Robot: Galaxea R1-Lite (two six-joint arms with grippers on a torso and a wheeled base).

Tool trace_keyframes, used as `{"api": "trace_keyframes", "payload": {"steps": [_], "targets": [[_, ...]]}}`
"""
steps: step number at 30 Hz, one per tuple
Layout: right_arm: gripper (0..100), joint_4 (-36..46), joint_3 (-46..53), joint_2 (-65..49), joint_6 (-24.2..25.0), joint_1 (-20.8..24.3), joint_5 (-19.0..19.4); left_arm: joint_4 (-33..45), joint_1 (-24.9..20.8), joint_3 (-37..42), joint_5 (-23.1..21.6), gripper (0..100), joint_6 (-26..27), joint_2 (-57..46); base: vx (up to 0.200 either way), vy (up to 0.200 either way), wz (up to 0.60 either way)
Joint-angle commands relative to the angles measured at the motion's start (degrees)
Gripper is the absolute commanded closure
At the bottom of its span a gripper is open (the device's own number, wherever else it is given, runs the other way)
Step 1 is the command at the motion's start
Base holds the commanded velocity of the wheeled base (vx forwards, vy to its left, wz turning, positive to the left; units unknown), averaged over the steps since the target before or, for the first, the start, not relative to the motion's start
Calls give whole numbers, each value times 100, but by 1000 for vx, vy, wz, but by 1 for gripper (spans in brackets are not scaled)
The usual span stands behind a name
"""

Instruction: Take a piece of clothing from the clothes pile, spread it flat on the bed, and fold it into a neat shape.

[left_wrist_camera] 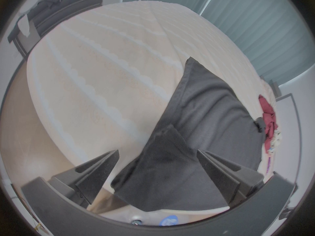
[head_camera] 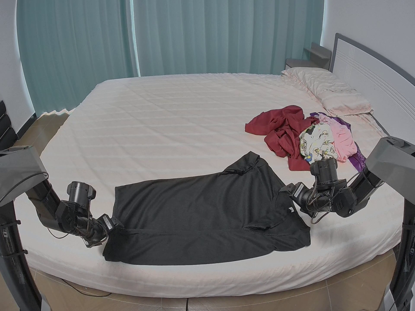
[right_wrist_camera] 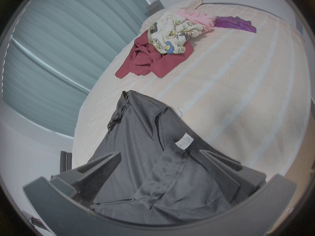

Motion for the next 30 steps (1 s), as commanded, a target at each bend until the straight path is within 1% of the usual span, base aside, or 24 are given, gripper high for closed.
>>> {"api": "trace_keyframes", "payload": {"steps": [1,3,4,6,8,11,14,21,24,30], "targets": [[0,-18,231,-133,419,266,-78,-17,84,539,-656,0,-598,-844,0,0,0],[0,-18,275,-45,507,345,-140,-43,84,636,-779,0,-879,-932,0,0,0],[0,-18,275,-45,507,345,-140,-43,84,636,-779,0,-879,-932,0,0,0],[0,-27,292,96,542,451,-359,-263,75,820,-832,0,-1319,-914,0,0,0],[0,-27,275,210,551,460,-456,-518,75,970,-858,0,-1415,-906,0,0,0],[0,-54,205,403,551,433,-518,-1229,66,1295,-937,0,-1407,-862,0,0,0],[0,-71,99,570,551,416,-526,-1651,40,1444,-937,0,-1398,-695,0,0,0],[0,-97,-217,772,665,424,-544,-1678,40,1471,-937,0,-1407,-695,0,0,0],[0,-71,-569,922,692,433,-676,-1687,40,1462,-937,0,-1407,-686,0,0,0],[0,-97,-736,1098,665,468,-790,-1704,40,1497,-946,0,-1398,-686,0,0,0]]}}
